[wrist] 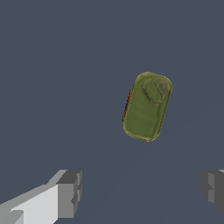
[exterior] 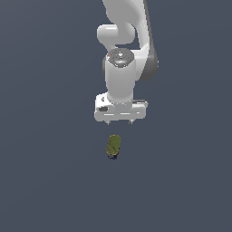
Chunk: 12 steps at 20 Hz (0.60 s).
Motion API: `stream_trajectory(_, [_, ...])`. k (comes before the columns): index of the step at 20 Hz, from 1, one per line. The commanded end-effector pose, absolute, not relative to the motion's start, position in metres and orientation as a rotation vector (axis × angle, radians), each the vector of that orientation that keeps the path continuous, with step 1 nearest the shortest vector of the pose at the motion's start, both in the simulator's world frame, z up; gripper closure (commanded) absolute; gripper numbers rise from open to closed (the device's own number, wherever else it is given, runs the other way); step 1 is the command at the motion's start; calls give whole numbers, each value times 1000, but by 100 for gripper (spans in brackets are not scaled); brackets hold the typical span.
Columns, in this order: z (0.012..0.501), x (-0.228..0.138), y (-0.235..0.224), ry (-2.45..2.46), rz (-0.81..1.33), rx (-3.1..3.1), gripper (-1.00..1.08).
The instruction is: Pick up the object and move it to a goal position.
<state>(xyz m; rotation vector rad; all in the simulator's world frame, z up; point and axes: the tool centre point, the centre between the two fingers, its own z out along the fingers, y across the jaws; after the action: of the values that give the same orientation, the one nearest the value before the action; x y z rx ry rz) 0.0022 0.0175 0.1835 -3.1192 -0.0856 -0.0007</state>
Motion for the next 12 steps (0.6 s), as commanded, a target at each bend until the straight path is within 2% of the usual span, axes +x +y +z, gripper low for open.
stream_trajectory(1, [184,2,17,-86,-1,-3119,-92])
stream_trajectory(12, [185,-3,55,-142,-4,-3106,-92])
